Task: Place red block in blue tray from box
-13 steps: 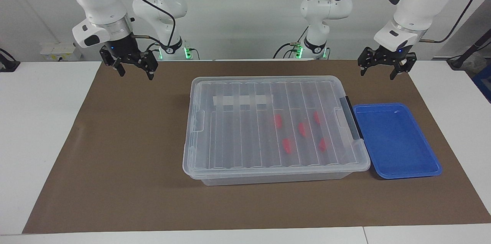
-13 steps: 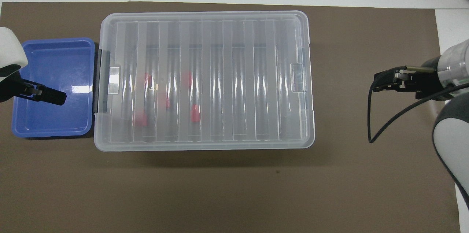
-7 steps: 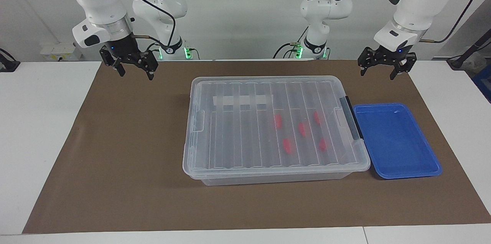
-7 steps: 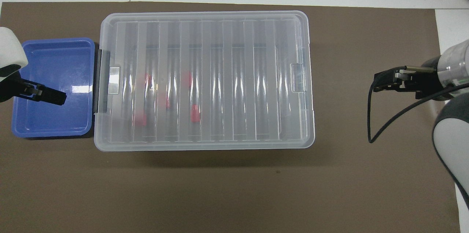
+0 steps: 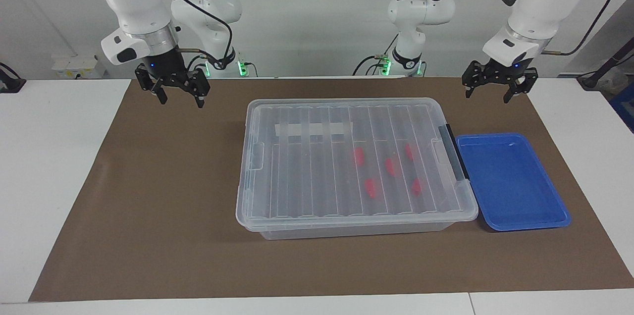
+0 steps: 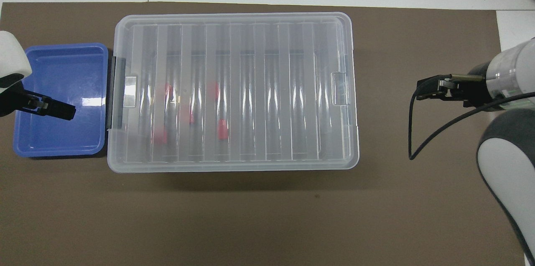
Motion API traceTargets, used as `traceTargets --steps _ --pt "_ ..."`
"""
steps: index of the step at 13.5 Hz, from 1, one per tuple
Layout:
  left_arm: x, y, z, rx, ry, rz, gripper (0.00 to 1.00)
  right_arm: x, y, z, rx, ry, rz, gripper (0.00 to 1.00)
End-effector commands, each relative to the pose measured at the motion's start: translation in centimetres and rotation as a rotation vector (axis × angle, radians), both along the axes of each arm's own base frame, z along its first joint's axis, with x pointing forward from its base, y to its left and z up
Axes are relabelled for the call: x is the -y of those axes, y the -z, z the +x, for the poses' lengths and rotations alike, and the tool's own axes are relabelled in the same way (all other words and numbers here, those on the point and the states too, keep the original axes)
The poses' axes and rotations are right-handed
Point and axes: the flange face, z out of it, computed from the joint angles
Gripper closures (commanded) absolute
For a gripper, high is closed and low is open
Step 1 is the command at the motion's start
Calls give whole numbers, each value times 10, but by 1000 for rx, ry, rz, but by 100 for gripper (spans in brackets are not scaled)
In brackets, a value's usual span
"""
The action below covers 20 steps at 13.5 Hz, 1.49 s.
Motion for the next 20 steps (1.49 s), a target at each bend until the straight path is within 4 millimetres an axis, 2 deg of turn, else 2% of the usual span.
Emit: traceTargets --steps 1,2,5,7,9,13,18,20 --pt "-1 -4 -6 13 2 -11 0 -25 22 8 36 -6 26 1" --pt "-1 -4 -6 13 2 -11 0 -41 34 14 39 -20 31 0" --pt "-1 -4 -6 13 2 -11 0 -67 63 33 70 -26 42 0" --pt "-1 -4 -6 13 2 -11 0 -97 80 37 81 -34 44 0" --pt "-1 -4 -6 13 2 -11 0 -109 95 38 73 -44 43 0" --pt "0 -4 -6 13 4 -11 0 -101 127 17 26 -93 -53 0" --pt "-1 -4 -6 13 2 -11 0 -86 135 13 12 -167 -107 0" --pt "0 -3 -5 12 4 -11 0 -70 134 15 0 -185 -115 0"
